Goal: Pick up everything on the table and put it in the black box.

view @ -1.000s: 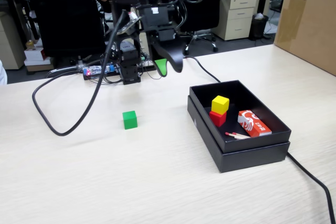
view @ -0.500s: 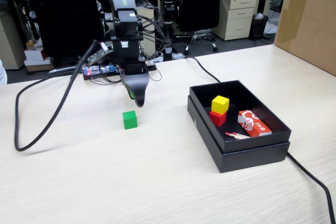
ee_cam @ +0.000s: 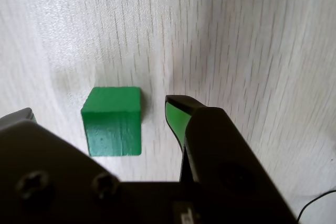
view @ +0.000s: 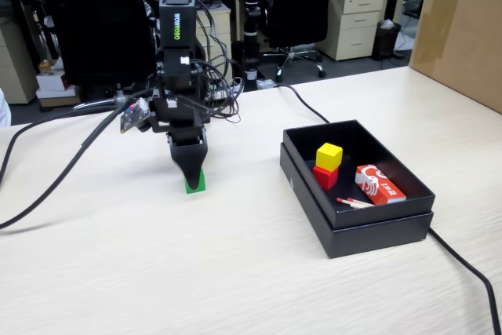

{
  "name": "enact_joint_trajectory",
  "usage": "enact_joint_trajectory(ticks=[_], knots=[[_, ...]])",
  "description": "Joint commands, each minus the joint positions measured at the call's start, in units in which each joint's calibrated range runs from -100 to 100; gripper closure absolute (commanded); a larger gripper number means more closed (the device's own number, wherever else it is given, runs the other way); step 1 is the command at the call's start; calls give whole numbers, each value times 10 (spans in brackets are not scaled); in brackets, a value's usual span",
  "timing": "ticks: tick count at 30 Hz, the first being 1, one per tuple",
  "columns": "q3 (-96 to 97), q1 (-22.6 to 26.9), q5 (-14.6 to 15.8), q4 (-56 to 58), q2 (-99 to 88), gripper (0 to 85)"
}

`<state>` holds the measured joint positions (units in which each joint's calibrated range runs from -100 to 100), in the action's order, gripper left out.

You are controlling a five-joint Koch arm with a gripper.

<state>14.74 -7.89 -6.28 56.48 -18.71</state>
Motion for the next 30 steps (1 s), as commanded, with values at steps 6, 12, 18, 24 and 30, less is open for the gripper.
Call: enact_joint_trajectory(ticks=[6, 12, 18, 24, 30], knots=[[-32, 0, -14, -55, 49, 468], [-23, 9, -13, -95, 48, 846], [-29, 22, -9, -88, -68, 846], [-105, 89, 21, -53, -225, 846], [-295, 203, 68, 11, -172, 846]])
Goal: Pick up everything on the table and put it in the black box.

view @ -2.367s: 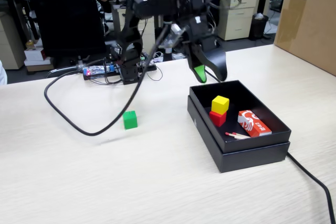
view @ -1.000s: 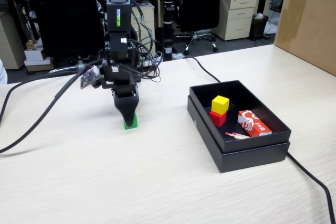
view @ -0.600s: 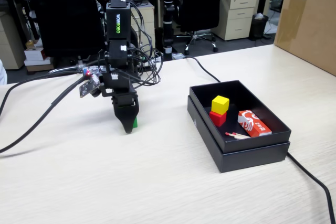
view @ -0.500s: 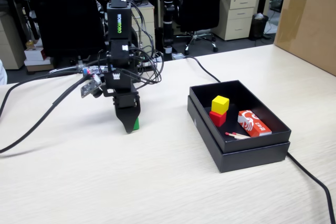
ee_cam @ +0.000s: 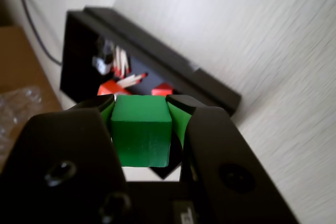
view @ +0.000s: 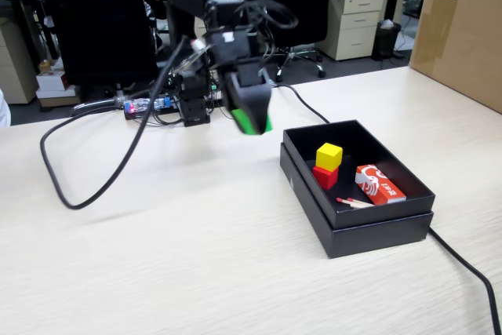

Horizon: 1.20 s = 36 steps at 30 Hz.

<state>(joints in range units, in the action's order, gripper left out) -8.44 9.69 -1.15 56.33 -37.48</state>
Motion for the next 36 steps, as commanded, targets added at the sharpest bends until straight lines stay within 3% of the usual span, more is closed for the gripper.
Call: enact_joint_trajectory(ticks=[1, 15, 30, 36], knots=[[-83, 37, 21, 13, 43, 846], [-324, 115, 43, 49, 421, 846], [-306, 73, 50, 70, 520, 843], [-294, 73, 50, 84, 529, 584]])
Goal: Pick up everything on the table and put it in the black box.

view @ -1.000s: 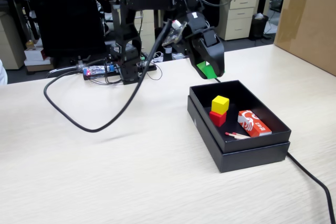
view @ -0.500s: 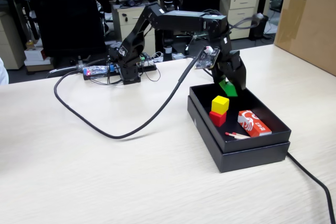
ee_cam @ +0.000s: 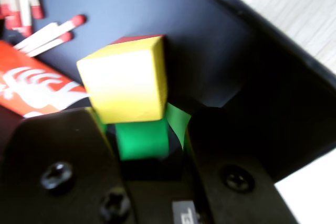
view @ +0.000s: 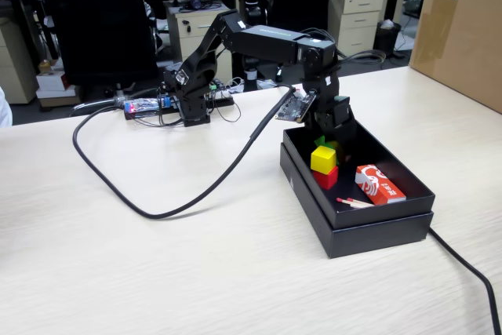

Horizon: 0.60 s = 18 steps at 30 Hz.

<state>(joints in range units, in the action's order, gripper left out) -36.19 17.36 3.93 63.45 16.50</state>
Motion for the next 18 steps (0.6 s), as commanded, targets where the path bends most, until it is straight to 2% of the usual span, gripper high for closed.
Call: enact_joint_trajectory(ticks=[1, 3, 8, 11, 18], knots=[[-9, -3, 0, 14, -10, 525], [-3, -4, 0, 14, -10, 463], [3, -5, 0, 14, -49, 455], [55, -5, -1, 14, -199, 394], [92, -31, -26, 14, -469, 392]])
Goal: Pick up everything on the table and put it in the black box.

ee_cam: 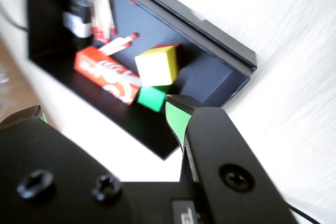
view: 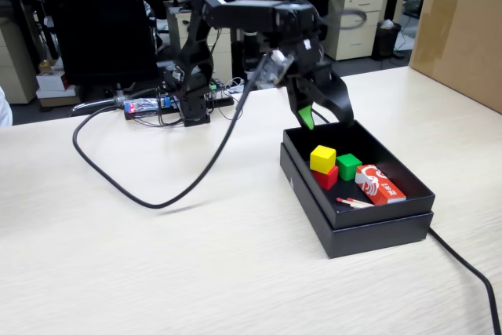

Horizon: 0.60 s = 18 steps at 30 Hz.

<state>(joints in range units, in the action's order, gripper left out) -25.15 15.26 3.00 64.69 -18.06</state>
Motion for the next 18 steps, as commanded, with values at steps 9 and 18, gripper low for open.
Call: enact_joint_trajectory(ticks=[9, 18], knots=[[192, -77, -44, -11, -442, 368], [463, -117, -35, -45, -642, 362]])
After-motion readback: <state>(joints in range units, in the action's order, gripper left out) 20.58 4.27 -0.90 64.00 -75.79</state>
